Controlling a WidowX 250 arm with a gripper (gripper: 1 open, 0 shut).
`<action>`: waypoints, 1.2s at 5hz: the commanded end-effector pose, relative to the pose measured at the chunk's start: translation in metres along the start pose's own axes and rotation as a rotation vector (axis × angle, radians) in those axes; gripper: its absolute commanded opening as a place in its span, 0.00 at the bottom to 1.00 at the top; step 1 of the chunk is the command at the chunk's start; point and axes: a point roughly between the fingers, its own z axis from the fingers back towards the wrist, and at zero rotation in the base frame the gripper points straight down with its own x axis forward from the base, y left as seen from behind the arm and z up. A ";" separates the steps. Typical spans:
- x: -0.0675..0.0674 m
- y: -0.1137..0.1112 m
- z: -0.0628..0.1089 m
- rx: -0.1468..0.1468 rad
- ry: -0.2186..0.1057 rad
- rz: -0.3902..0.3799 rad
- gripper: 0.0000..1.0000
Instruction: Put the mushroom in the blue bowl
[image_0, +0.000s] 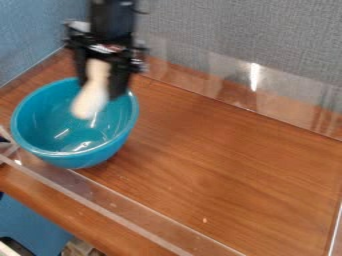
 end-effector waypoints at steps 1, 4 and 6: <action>0.001 -0.005 0.000 0.007 -0.028 -0.037 0.00; 0.009 -0.024 -0.009 0.005 -0.041 -0.095 0.00; 0.007 -0.030 -0.007 0.010 -0.066 -0.110 0.00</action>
